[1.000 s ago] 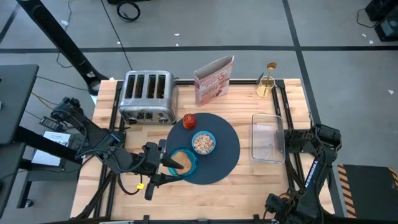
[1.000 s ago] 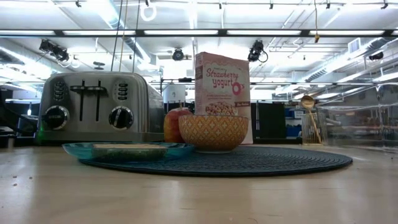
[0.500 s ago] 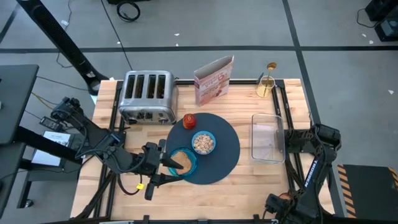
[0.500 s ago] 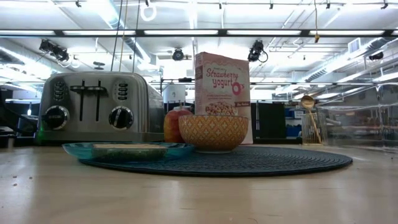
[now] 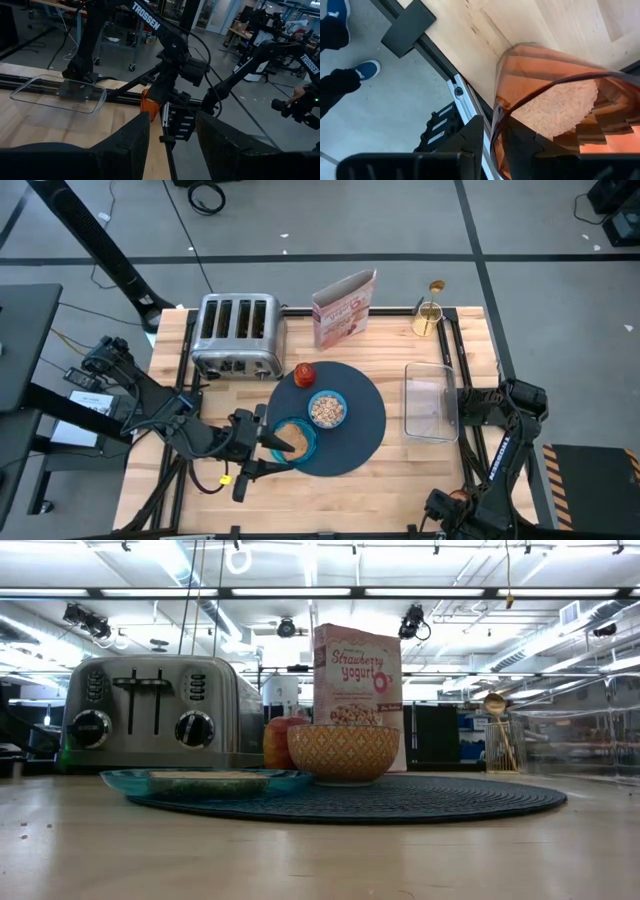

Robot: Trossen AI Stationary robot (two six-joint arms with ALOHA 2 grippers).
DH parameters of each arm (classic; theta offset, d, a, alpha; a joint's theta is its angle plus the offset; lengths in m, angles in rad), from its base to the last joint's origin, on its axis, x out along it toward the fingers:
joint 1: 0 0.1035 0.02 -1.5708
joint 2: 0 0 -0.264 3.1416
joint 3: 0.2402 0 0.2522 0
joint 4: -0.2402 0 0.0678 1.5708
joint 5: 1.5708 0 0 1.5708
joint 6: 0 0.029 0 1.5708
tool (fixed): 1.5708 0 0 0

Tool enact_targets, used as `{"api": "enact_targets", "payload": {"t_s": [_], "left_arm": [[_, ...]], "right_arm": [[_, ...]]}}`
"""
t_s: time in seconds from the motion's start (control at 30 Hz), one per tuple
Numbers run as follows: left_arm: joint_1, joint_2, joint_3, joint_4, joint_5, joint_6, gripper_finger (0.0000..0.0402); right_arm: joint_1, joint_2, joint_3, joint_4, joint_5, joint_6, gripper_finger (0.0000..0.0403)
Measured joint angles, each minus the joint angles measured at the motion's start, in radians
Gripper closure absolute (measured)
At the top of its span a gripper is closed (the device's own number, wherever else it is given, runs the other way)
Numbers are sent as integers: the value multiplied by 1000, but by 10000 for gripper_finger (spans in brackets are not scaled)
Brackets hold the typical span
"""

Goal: Arrange a breakfast setting
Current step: Put the orange cup on the blue table table mat to the right of the red apple

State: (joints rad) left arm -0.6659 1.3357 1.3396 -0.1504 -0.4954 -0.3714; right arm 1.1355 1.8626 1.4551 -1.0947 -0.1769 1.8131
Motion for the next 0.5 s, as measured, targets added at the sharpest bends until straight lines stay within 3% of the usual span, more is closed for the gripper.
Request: {"api": "enact_targets", "payload": {"t_s": [0.33,0.5], "left_arm": [[0,0,0,-5,0,-1,235],[0,0,0,-4,0,-1,235]], "right_arm": [[0,0,2,-14,-1,-6,386],[0,0,2,-14,-2,-13,387]]}}
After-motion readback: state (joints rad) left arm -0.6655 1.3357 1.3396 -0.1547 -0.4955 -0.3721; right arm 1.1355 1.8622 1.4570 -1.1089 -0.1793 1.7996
